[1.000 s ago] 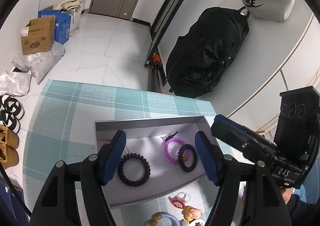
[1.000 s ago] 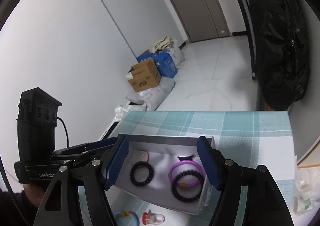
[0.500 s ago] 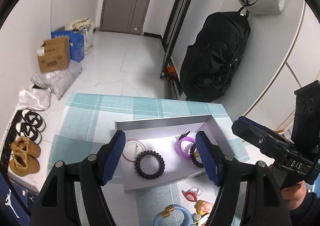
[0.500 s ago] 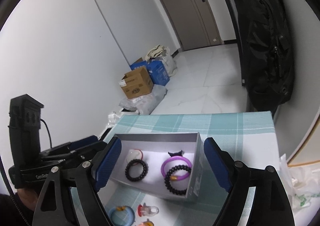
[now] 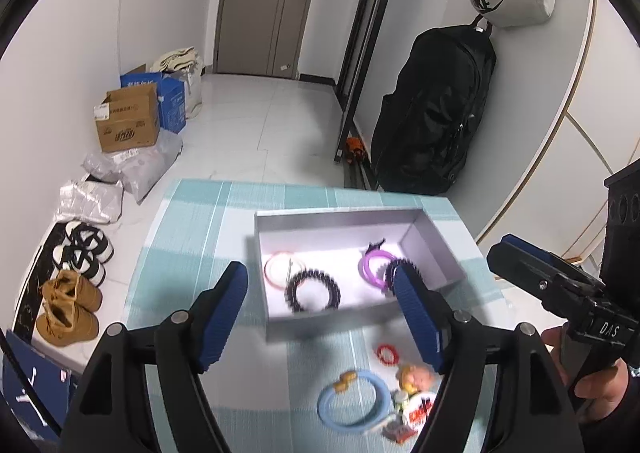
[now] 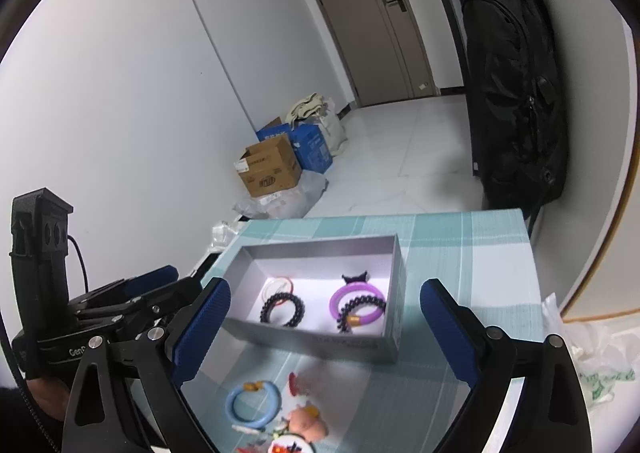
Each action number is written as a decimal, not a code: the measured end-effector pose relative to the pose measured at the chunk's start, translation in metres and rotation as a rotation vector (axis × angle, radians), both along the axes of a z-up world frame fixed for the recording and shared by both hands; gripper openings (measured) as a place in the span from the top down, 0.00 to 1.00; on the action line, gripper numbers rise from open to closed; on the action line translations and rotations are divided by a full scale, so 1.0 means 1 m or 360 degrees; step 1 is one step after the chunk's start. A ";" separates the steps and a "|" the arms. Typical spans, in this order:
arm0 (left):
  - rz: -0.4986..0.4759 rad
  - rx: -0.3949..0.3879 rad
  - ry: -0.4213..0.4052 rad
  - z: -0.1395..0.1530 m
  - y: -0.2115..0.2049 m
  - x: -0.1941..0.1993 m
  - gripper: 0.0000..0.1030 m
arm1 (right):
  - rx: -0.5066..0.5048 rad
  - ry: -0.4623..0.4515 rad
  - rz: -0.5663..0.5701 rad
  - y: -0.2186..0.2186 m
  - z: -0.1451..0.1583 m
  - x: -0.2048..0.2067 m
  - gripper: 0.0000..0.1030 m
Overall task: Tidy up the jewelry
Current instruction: 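Withdraw both tools from the box back over the table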
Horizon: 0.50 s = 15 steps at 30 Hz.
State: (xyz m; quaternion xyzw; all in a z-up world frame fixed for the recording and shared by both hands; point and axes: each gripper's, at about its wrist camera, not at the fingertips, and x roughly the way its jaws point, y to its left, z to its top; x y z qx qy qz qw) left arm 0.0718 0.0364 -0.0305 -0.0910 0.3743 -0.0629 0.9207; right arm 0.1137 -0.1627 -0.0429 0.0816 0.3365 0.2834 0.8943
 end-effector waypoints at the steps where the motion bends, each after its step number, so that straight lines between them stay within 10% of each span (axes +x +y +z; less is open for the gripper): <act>1: -0.0003 -0.0005 0.0010 -0.001 -0.001 -0.003 0.29 | -0.0009 -0.0001 0.0003 0.001 0.000 -0.003 0.06; 15: -0.0064 0.0015 0.0176 -0.023 -0.016 -0.031 0.28 | -0.0086 0.0045 -0.0012 0.002 -0.010 -0.031 0.04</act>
